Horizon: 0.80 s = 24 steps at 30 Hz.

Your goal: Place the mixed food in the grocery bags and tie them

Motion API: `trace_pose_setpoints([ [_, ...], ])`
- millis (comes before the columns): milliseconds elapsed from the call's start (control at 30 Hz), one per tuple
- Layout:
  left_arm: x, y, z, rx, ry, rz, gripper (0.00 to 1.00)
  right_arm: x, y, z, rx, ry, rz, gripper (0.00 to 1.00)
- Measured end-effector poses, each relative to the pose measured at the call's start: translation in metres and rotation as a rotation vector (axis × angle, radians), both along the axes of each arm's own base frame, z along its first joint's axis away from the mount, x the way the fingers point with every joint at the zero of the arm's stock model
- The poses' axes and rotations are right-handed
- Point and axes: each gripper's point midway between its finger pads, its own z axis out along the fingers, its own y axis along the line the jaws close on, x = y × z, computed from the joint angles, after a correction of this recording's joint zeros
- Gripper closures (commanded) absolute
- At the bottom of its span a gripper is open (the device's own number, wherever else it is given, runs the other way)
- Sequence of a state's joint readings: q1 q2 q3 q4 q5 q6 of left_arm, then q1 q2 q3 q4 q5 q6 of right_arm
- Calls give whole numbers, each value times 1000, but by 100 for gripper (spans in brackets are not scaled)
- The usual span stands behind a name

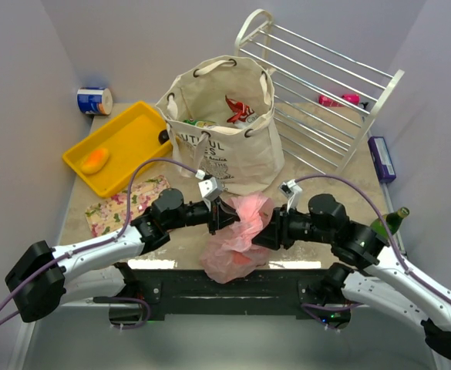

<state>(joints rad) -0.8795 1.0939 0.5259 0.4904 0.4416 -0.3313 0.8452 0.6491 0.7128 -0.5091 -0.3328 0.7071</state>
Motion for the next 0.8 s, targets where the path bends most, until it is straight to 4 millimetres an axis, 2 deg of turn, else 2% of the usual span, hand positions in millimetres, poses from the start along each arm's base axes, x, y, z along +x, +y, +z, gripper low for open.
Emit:
trace_pose_setpoints([
  [67, 0, 0, 0, 0, 0, 0, 100, 1, 2, -1, 3, 6, -1, 73],
  [233, 4, 0, 0, 4, 6, 21, 100, 2, 4, -3, -1, 14, 4, 76],
  [300, 7, 1, 1, 5, 13, 39, 100, 2, 4, -3, 0, 12, 5, 88],
  [433, 11, 2, 1, 8, 32, 68, 100, 1, 4, -2, 4, 9, 10, 100],
  [633, 14, 5, -2, 15, 58, 103, 100, 0, 3, -4, -7, 2, 16, 100],
  [800, 15, 14, 7, 3, 59, 145, 100, 9, -11, -11, -100, -6, -51, 100],
])
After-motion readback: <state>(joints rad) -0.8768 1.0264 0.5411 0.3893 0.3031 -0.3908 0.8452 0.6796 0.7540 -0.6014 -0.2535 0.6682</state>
